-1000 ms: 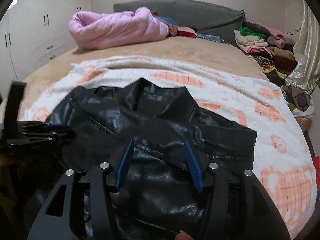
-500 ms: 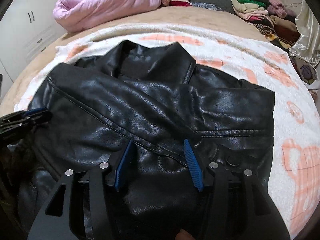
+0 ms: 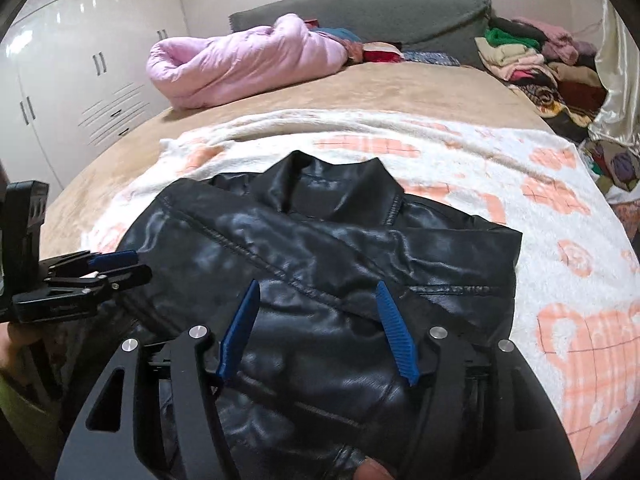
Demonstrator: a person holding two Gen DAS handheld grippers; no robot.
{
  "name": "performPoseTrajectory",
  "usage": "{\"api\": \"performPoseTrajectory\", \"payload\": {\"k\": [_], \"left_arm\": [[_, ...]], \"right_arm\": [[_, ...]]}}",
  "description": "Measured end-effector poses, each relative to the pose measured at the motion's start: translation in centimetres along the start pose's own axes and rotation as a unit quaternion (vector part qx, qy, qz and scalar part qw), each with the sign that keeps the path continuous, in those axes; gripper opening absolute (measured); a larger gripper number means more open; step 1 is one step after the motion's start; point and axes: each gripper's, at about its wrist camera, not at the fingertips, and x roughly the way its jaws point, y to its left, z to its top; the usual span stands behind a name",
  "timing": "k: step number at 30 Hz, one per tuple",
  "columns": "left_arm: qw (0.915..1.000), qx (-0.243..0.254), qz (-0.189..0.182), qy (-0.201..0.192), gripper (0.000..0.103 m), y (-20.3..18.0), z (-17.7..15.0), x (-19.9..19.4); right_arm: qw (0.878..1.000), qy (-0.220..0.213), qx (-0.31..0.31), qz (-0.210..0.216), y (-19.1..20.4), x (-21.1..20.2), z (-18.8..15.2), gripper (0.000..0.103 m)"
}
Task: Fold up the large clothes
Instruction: 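Press the folded sleeve side flat with the open left tool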
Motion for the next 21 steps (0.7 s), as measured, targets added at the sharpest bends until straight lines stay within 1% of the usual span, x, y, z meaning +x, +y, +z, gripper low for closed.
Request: {"api": "performPoseTrajectory", "payload": {"k": [3, 6, 9, 11, 14, 17, 19, 21], "left_arm": [[0.9997, 0.012, 0.001, 0.019, 0.050, -0.8, -0.7, 0.4], [0.9988, 0.029, 0.015, 0.036, 0.050, -1.3, -1.5, 1.2], [0.9983, 0.030, 0.021, 0.046, 0.050, -1.3, -1.9, 2.0], [0.9983, 0.032, 0.022, 0.043, 0.050, -1.3, -2.1, 2.1], [0.9984, 0.031, 0.022, 0.041, 0.050, -1.4, -2.2, 2.2], [0.9985, 0.029, 0.020, 0.041, 0.050, -1.3, -2.1, 2.2], [0.9987, 0.028, 0.017, 0.040, 0.050, -1.4, -2.1, 2.2], [0.9986, 0.029, 0.018, 0.040, 0.050, -1.4, -2.3, 2.2]], "right_arm": [[1.000, 0.000, -0.018, -0.001, 1.1, -0.5, 0.0, 0.059], [0.999, 0.003, -0.035, 0.004, 2.3, -0.9, -0.3, 0.059], [0.999, 0.007, -0.051, 0.004, 3.1, -1.0, -0.7, 0.059], [0.998, 0.015, -0.055, 0.000, 3.3, -0.7, -1.1, 0.059], [0.998, 0.035, -0.050, -0.004, 3.4, 0.2, -1.8, 0.059], [0.996, 0.083, -0.026, -0.028, 2.4, 2.2, -3.1, 0.059], [0.994, 0.104, -0.005, -0.024, 1.7, 3.3, -4.0, 0.058], [0.994, 0.109, 0.003, -0.021, 1.3, 4.0, -4.5, 0.058]]}}
